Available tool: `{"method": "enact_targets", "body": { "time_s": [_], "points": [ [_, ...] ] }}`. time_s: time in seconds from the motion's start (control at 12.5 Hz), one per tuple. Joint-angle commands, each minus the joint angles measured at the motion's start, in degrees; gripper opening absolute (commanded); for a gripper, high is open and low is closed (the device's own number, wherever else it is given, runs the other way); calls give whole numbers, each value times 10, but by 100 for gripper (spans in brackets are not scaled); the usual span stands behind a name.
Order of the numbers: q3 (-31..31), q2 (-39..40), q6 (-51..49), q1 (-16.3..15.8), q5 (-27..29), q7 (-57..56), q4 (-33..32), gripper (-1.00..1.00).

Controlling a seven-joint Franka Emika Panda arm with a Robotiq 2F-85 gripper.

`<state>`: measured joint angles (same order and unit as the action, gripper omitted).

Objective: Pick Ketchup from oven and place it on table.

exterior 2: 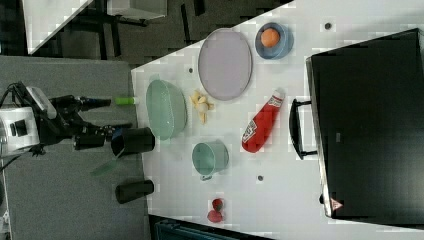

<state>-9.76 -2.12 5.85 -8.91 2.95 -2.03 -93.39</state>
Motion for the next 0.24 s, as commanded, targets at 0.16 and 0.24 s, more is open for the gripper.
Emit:
{"method": "enact_targets", "body": {
  "time_s": [0.16, 0.24],
  "points": [
    [-6, 18, -69, 7, -28, 17, 40, 100],
    [-4, 18, -82, 6, -28, 17, 44, 100]
  ]
}}
